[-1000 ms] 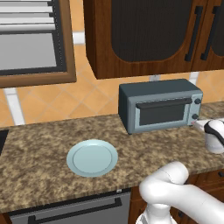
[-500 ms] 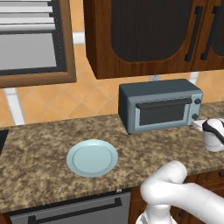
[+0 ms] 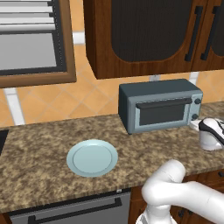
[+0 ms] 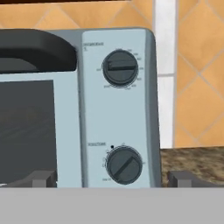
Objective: Pick up the kebab skewer and baguette bread, and place them inside the toaster oven. Close the toaster oven door and start by setting the timer.
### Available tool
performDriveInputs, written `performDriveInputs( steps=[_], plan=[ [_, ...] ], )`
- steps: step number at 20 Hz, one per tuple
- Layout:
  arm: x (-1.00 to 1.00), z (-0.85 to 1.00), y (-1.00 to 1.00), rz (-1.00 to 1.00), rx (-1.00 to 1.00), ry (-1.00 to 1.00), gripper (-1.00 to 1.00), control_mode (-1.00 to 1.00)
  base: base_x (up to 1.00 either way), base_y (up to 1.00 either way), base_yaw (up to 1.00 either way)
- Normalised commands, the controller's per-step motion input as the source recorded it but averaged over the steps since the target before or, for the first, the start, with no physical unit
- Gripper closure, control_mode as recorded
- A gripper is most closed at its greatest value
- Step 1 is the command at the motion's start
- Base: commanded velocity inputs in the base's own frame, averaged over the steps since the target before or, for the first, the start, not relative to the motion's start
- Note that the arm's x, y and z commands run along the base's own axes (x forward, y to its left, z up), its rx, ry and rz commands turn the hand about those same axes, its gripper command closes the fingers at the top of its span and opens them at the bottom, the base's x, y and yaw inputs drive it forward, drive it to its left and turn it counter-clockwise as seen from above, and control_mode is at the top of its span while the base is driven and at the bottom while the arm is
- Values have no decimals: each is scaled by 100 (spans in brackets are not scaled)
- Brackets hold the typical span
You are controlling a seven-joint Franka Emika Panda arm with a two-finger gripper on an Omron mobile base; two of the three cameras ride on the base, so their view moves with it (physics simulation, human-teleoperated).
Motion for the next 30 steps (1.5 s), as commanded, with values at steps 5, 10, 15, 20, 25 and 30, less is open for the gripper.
performDriveInputs(
  steps=[5,10,15,20,25,30],
  plan=[
    [12,-15,0,0,0,0,-100,-100,0,0,0],
    [10,-4,0,0,0,0,-100,-100,0,0,0],
    [13,0,0,0,0,0,-100,-100,0,0,0],
    [6,0,-3,0,0,0,-100,-100,0,0,0],
    [8,0,-13,0,0,0,-100,-100,0,0,0],
    [16,0,-2,0,0,0,-100,-100,0,0,0]
  ],
)
